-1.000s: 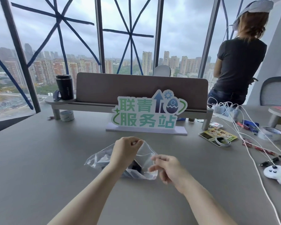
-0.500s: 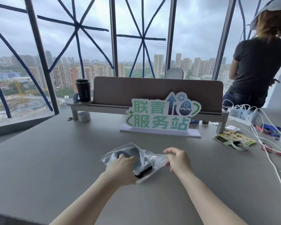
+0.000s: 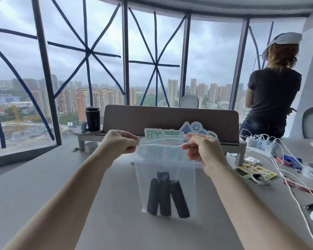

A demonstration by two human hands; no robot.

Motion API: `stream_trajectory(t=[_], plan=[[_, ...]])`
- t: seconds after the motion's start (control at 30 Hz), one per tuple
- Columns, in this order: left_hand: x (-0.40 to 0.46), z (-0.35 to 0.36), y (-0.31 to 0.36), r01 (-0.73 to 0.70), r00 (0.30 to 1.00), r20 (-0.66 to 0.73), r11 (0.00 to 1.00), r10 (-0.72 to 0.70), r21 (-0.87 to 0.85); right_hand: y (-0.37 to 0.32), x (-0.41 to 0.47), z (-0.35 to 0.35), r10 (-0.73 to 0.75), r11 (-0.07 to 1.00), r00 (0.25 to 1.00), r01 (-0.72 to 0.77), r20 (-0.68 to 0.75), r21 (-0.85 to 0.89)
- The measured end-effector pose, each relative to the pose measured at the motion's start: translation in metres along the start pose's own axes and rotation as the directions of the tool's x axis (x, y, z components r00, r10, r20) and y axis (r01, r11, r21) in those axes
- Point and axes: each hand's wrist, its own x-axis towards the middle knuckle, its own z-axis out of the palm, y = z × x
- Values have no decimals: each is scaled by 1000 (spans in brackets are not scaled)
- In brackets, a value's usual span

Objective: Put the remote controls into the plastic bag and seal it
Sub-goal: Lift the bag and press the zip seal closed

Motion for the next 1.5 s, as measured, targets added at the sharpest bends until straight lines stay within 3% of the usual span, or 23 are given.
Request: stream_trajectory(t=[0.2, 0.33, 0.43, 0.5, 0.57, 0.63, 0.67, 0.73, 0.8, 0.93, 1.0, 1.27, 1.5], plan=[[-8, 15, -20, -58, 988, 150, 993, 43, 99, -3, -5, -10, 43, 998, 999, -44, 11, 36], [-12, 26, -37, -118, 991, 93, 964, 98, 239, -3, -11, -20, 50, 998, 998, -49, -25, 28], [-15, 30, -35, -69, 997, 52, 986, 61, 150, -4, -12, -30, 14, 1000, 997, -16, -82, -25], [-17, 34, -30, -36, 999, 35, 999, 35, 17, -5, -13, -38, -109, 980, 980, 78, -164, -183], [-21, 44, -23, -38, 998, 44, 997, 41, -63, -7, -17, -42, -383, 841, 900, 247, -207, -482], [-24, 56, -16, -59, 996, 66, 995, 64, -85, -13, -28, -34, -613, 615, 789, 450, -34, -647], [-25, 61, -13, -75, 994, 77, 994, 81, -76, -15, -31, -27, -637, 518, 763, 532, 114, -670], [-26, 70, -6, -110, 990, 86, 993, 113, -45, -14, -30, -12, -517, 399, 780, 584, 352, -707], [-26, 74, -1, -148, 984, 98, 989, 148, -14, -15, -23, -3, -398, 362, 815, 562, 422, -743], [-24, 74, 6, -231, 967, 127, 972, 223, 51, -33, -10, 2, -207, 460, 841, 534, 500, -709], [-21, 73, 9, -260, 961, 118, 961, 248, 94, -43, -7, 4, -131, 451, 843, 519, 521, -726], [-16, 71, 23, -293, 950, 141, 950, 278, 103, -57, 0, 4, -66, 557, 837, 483, 544, -676], [-18, 68, 27, -299, 947, 164, 945, 277, 132, -56, -4, 7, -100, 600, 834, 485, 542, -636]])
